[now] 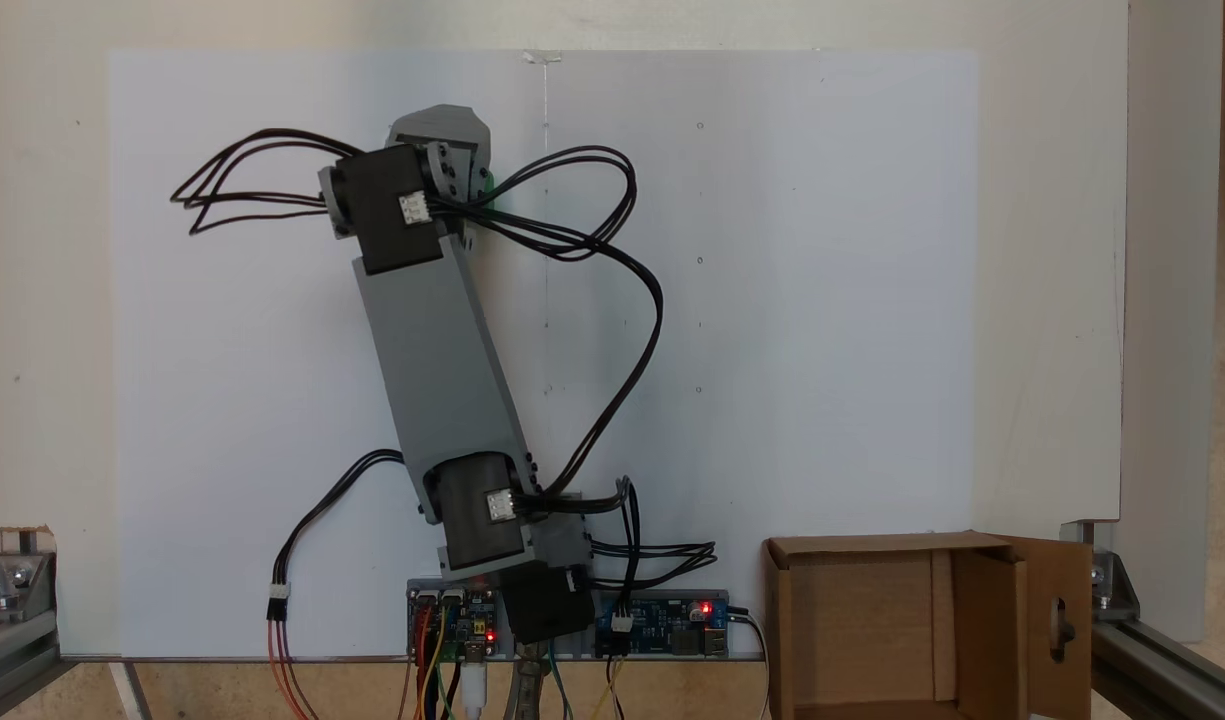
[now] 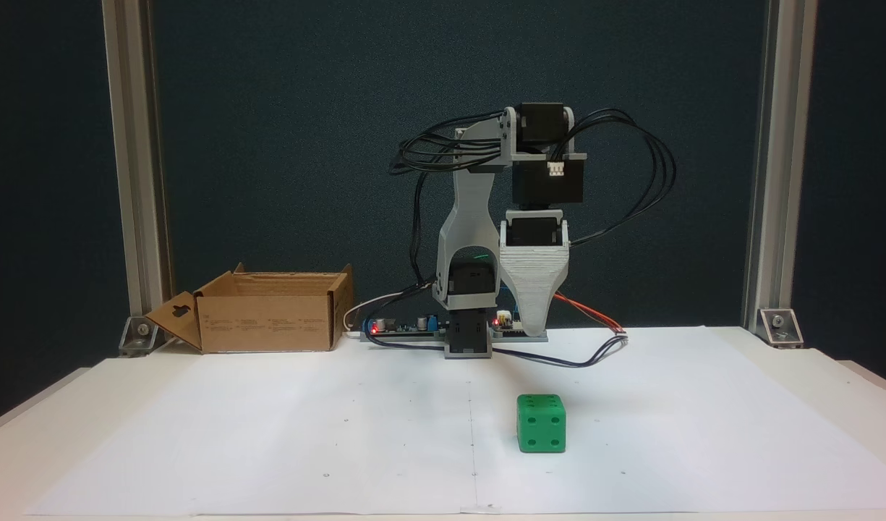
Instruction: Grasp a green dice and put it in the bin.
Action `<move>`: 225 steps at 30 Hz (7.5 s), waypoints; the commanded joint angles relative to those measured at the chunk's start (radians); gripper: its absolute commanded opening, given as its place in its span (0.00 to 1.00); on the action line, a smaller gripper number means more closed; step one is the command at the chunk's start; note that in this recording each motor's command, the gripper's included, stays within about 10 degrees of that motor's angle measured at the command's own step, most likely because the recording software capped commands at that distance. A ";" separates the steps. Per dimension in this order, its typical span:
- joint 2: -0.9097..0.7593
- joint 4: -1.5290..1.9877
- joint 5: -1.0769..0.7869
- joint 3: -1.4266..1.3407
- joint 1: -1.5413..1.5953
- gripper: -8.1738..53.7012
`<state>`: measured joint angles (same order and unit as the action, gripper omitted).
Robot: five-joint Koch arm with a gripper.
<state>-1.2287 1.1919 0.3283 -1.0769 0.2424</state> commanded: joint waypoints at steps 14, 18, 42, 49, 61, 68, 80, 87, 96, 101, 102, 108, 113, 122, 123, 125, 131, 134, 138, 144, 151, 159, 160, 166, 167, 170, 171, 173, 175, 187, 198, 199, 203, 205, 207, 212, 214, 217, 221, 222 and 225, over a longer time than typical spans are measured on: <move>-0.003 -0.057 0.058 0.015 -0.002 0.85; -0.003 -0.069 0.060 -0.020 0.017 0.85; 0.009 -0.239 0.064 -0.184 0.008 0.83; 0.044 -0.258 0.064 -0.189 0.012 0.83; 0.077 -0.291 0.064 -0.204 0.008 0.83; 0.086 -0.305 0.064 -0.247 0.005 0.83; 0.150 -0.339 0.064 -0.258 0.008 0.83; 0.172 -0.359 0.064 -0.258 0.009 0.83; 0.189 -0.387 0.064 -0.258 0.006 0.80; 0.193 -0.390 0.064 -0.258 0.003 0.80; 0.193 -0.391 0.064 -0.258 0.002 0.80; 0.195 -0.390 0.063 -0.258 -0.008 0.80; 0.196 -0.390 0.063 -0.262 -0.011 0.76; 0.196 -0.390 0.064 -0.279 -0.011 0.50; 0.196 -0.391 0.066 -0.281 -0.011 0.47; 0.196 -0.390 0.067 -0.284 -0.011 0.37; 0.196 -0.390 0.069 -0.284 -0.014 0.33; 0.196 -0.388 0.072 -0.285 -0.017 0.33; 0.121 -0.379 0.081 -0.301 -0.032 0.33; -0.069 -0.330 0.083 -0.336 -0.061 0.33; -0.308 -0.238 0.083 -0.334 -0.091 0.33; -0.497 -0.176 0.083 -0.334 -0.101 0.33; -0.500 -0.176 0.083 -0.334 -0.103 0.33; -0.500 -0.199 0.081 -0.334 -0.160 0.33; -0.500 -0.216 0.081 -0.334 -0.187 0.33; -0.495 -0.295 0.067 -0.334 -0.321 0.33; -0.495 -0.330 0.043 -0.334 -0.368 0.33; -0.494 -0.402 -0.005 -0.333 -0.449 0.33; -0.494 -0.439 -0.054 -0.331 -0.523 0.33; -0.541 -0.476 -0.342 -0.325 -0.962 0.33; -0.529 -0.477 -0.492 -0.322 -1.428 0.33; -0.528 -0.477 -0.497 -0.319 -1.459 0.33; -0.472 -0.477 -0.518 -0.290 -1.598 0.33; -0.445 -0.477 -0.526 -0.281 -1.667 0.33; -0.411 -0.479 -0.545 -0.275 -1.730 0.33; -0.290 -0.479 -0.601 -0.215 -1.907 0.33; -0.241 -0.479 -0.637 -0.193 -1.947 0.33; -0.173 -0.480 -0.712 -0.190 -2.011 0.33; -0.107 -0.476 -0.781 -0.190 -2.062 0.33; -0.094 -0.474 -0.792 -0.192 -2.075 0.33; -0.077 -0.466 -0.811 -0.192 -2.088 0.33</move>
<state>-1.2977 0.7302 -0.4019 -1.3376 -1.8316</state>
